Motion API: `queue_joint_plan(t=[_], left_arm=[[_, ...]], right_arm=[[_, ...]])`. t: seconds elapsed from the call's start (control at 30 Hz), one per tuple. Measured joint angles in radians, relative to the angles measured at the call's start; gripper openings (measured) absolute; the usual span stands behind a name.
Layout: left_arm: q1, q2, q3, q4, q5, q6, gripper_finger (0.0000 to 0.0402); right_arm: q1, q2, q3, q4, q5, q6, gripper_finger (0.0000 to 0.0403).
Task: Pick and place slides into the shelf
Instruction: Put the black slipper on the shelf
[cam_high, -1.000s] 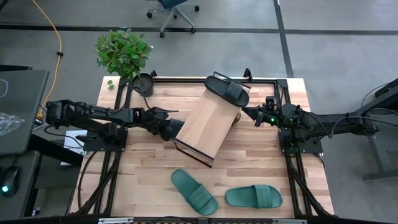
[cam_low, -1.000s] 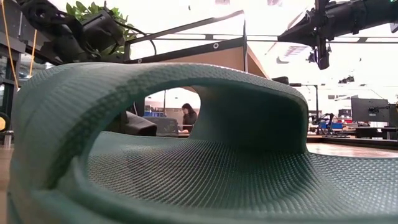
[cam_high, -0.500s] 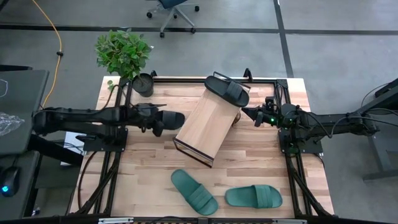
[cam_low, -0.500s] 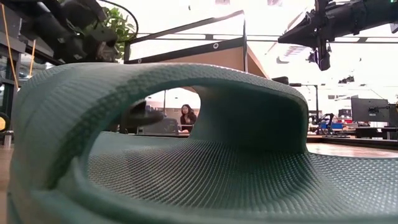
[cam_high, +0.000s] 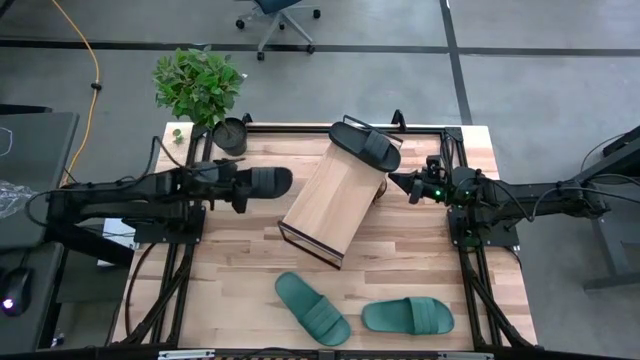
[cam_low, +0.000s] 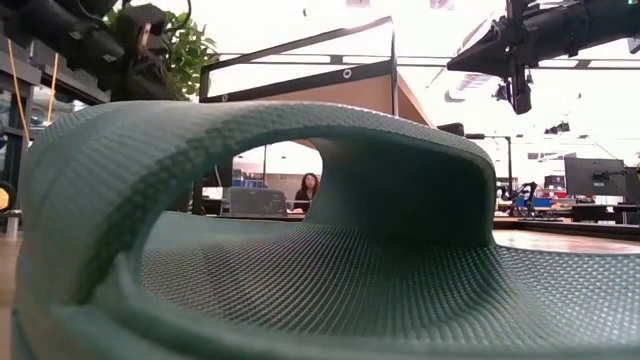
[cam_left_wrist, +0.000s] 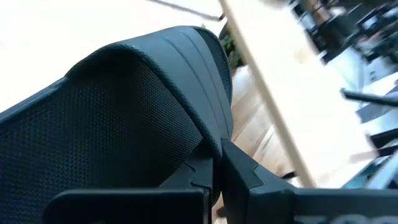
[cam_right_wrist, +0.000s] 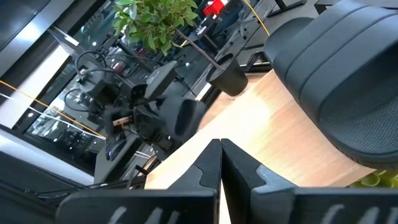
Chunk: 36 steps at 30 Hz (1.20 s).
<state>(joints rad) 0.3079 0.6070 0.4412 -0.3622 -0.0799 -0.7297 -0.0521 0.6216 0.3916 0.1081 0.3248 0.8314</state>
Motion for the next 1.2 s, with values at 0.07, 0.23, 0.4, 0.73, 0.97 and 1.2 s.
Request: queue_joint_plan(t=[0.07,0.23,0.4,0.73,0.97,1.2], left_arm=[[0.000,-0.020,0.000,0.028,0.000,0.019,0.0002],[0.000,-0.050,0.000,0.169,0.000,0.071,0.0002],[0.000,-0.035,0.046,0.233,0.000,0.117,0.0001],[0.000,0.140,0.279,0.219,0.045,0.281,0.0000],[-0.001,0.390,0.465,0.147,0.154,0.391,0.0000],[-0.001,0.613,0.619,0.149,0.285,0.442,0.0000]], right_arm=[[0.000,0.000,0.000,0.000,0.000,-0.001,0.0000],[0.000,0.000,0.000,0.000,0.000,0.001,0.0000],[0.000,0.000,0.000,0.016,0.000,0.002,0.0000],[0.000,0.000,0.000,0.110,-0.095,0.026,0.0004],[0.000,0.000,0.000,0.163,-0.121,0.080,0.0064],[0.005,0.024,0.000,0.226,-0.137,0.114,0.0135]])
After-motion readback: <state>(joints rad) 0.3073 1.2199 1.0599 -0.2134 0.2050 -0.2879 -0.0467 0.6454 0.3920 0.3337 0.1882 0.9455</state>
